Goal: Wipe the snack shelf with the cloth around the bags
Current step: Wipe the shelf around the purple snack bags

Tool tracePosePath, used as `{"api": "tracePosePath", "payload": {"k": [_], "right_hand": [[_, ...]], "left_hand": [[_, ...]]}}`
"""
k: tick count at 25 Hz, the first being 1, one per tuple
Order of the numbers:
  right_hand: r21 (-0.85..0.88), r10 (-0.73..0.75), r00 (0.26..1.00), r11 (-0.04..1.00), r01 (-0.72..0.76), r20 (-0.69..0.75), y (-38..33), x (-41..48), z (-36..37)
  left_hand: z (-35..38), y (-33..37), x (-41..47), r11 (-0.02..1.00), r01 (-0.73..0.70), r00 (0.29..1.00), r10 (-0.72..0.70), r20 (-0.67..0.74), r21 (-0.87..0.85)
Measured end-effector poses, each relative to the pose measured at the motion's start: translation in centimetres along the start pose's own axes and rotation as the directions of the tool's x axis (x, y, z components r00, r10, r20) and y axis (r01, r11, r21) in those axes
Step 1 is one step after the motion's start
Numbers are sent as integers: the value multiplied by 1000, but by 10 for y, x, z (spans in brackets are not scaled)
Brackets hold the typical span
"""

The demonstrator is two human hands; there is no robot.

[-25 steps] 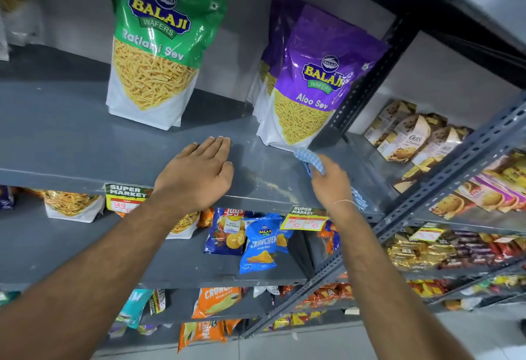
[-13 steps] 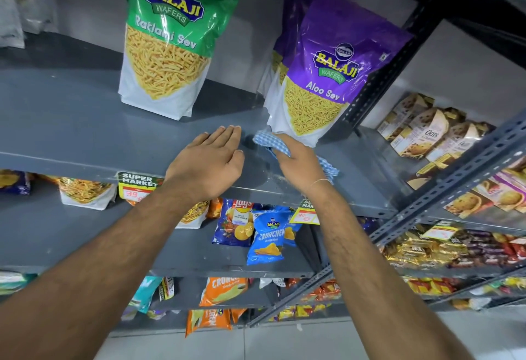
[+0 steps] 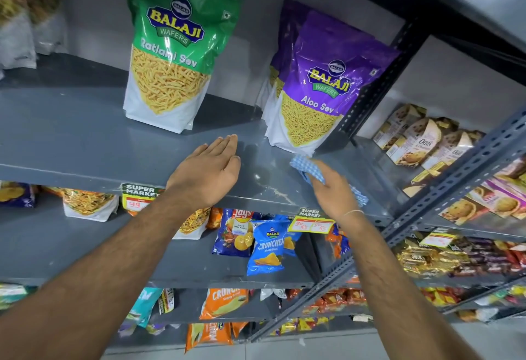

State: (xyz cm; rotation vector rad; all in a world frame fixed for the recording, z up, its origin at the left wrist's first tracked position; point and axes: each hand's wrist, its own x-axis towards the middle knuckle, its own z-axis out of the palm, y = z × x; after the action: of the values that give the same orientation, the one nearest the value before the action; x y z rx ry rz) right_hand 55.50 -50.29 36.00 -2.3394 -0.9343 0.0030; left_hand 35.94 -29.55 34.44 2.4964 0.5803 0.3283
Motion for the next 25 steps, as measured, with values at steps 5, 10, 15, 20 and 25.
{"api": "tracePosePath", "payload": {"k": [5,10,15,20,25], "right_hand": [[74,-191,966,981,181,171,-44,-12,29],[256,-305,915,937,239,265,-53,-66,18],[173,-5,979,984,41,-202,-11,-12,-31],[-131,36,999,991,-41,-35,-5,8,12],[85,-279,952,959,270,126,-62,-71,39]], "left_hand": [[-5,5,-1,996,45,999,-45,2,-73],[-6,5,-2,991,57,998,-55,14,-119],[-10,11,-8,995,71,998,-70,7,-74],[-9,14,-6,995,80,996,-78,31,-61],[-8,6,-6,957,147,989,-139,51,-249]]}}
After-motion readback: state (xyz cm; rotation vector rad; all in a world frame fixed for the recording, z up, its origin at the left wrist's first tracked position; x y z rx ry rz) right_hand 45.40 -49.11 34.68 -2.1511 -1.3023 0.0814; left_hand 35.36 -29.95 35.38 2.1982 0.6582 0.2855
